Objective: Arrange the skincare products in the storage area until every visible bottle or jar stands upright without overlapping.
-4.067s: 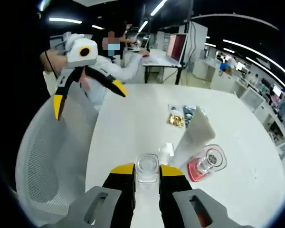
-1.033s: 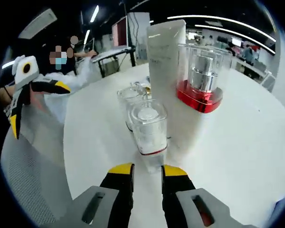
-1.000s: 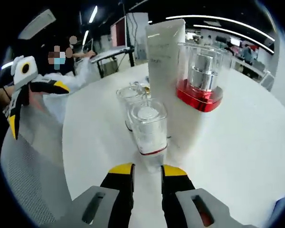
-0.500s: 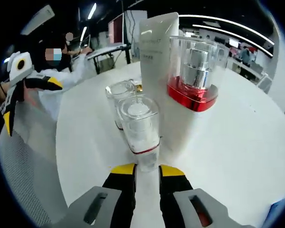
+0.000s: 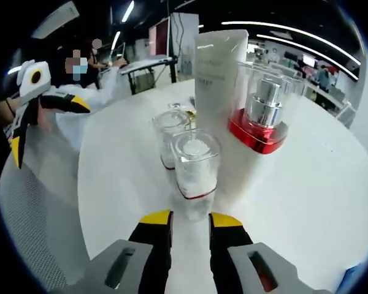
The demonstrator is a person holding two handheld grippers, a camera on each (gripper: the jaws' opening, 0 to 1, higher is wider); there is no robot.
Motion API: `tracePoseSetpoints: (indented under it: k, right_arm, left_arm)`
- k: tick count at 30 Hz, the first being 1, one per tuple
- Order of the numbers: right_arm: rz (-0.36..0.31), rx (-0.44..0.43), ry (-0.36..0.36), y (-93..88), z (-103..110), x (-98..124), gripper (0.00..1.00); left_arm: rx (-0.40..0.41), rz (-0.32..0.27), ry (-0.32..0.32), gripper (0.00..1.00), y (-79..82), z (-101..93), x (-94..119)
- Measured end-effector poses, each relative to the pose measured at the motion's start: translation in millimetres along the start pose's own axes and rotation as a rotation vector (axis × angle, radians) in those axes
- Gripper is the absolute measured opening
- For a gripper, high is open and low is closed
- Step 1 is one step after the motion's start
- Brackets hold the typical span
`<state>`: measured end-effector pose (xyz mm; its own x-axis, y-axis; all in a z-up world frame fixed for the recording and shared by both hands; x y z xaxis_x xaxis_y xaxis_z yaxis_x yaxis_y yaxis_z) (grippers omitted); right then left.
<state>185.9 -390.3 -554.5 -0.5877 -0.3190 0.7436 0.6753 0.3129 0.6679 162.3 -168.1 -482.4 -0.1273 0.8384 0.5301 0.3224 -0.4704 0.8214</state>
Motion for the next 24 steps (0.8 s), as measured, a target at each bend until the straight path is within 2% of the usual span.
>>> tracePoseSetpoints:
  k: [13,19,24]
  right_arm:
    - [0.002,-0.064,-0.013,-11.7,13,26,0.39]
    - [0.000,-0.079,-0.029,-16.7,15,33,0.44]
    - [-0.032,-0.105,-0.046,-9.7,16,46,0.48]
  left_arm:
    - [0.016,-0.010,-0.003,0.94,-0.2,6.5,4]
    - [0.051,-0.036,0.003,0.95,5.9,9.4,7]
    - [0.073,-0.044,0.024,0.95,10.1,14.9,11]
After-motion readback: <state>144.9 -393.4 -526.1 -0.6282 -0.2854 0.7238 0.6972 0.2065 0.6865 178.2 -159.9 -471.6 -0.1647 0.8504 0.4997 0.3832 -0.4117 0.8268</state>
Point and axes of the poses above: the point that each gripper's makers call its tool centre point, and the gripper's own axes: x roughly backward along the fingers, z roughly to its left, y roughly out of its top, the point moved 3 cm from there along x, roughly backward along the fingers, and after that the axes turned 2 degrees about z, right-handed, at the moved point
